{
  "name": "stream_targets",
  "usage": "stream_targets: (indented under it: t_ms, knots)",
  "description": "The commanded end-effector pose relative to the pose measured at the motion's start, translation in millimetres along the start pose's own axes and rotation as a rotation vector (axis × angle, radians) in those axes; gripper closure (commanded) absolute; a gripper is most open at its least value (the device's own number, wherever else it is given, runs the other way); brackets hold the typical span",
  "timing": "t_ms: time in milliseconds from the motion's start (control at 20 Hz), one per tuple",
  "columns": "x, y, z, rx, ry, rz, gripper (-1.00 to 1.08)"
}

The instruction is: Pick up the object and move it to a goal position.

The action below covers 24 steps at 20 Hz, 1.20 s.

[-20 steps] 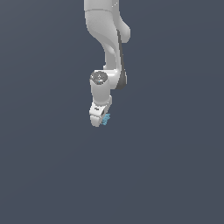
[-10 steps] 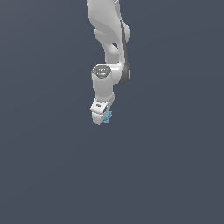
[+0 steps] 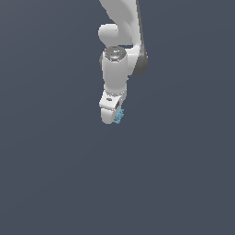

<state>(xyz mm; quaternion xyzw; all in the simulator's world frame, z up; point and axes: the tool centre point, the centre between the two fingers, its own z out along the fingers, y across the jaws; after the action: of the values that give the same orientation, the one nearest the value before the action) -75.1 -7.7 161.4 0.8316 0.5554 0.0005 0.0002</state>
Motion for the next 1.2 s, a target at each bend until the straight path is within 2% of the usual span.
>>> stream_targets:
  t_ms: [0, 650, 1150]
  knots:
    - [11, 2, -25, 0.001, 0.000, 0.000, 1.08]
    - [64, 16, -145, 0.001, 0.000, 0.000, 1.08]
    - [85, 25, -191, 0.001, 0.000, 0.001, 1.08]
